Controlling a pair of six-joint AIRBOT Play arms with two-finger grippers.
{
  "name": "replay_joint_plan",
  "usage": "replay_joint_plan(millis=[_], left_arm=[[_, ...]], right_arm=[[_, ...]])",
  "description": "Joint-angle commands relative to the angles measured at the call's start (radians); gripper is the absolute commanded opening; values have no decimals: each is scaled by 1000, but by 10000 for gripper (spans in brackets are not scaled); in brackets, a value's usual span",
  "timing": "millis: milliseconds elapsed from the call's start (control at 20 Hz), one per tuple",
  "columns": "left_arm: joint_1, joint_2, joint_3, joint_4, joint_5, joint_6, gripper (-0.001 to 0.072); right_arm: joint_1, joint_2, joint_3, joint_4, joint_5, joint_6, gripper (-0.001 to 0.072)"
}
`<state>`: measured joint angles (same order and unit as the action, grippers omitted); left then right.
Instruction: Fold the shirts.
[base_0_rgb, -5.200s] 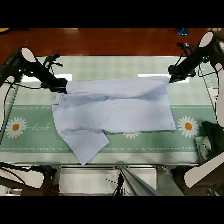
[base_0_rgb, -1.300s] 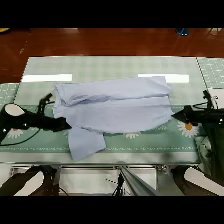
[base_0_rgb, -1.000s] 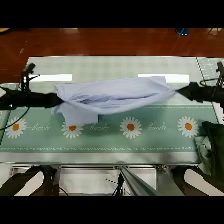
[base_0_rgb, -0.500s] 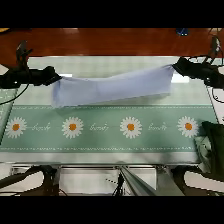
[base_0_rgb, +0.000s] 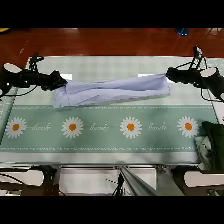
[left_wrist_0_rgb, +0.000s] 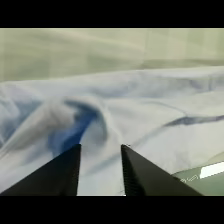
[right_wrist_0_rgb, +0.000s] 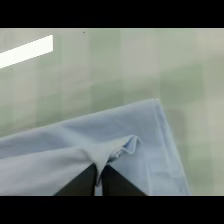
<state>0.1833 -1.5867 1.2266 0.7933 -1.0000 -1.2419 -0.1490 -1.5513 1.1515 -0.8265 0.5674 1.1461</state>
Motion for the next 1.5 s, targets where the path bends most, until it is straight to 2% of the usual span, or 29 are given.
replay_joint_plan(millis=[0,150,250,300,450,600,750,950,1000,1050,1150,1250,1400,1450], left_arm=[[43,-14,9,-1,-75,1,410],[93,-14,31,-1,-212,42,410],[111,-14,45,-2,-278,57,409],[111,-14,51,-2,-295,60,409],[93,-12,51,-39,-296,72,409],[63,-8,51,-108,-295,102,408],[40,5,51,-139,-294,109,409],[22,27,51,-151,-295,132,408],[16,29,51,-156,-295,132,407],[14,29,51,-167,-295,132,408],[6,29,51,-182,-295,134,407],[1,29,51,-202,-296,134,405],[-5,29,51,-204,-314,134,350],[-7,29,52,-204,-322,134,302]], right_arm=[[0,2,2,-116,11,24,377],[-23,71,2,-299,11,62,389],[-79,97,2,-386,55,196,395],[-118,93,2,-376,107,249,445],[-232,15,2,-150,299,219,597],[-253,-85,2,121,368,98,597],[-204,-149,2,298,304,40,597],[-91,-183,2,444,121,-20,595],[-59,-183,2,460,68,-20,577],[-31,-183,2,466,18,-19,527],[18,-183,2,474,-65,-20,277],[47,-177,2,473,-81,-20,11],[53,-117,2,441,-33,-57,11],[53,-82,2,402,-11,-60,10]])
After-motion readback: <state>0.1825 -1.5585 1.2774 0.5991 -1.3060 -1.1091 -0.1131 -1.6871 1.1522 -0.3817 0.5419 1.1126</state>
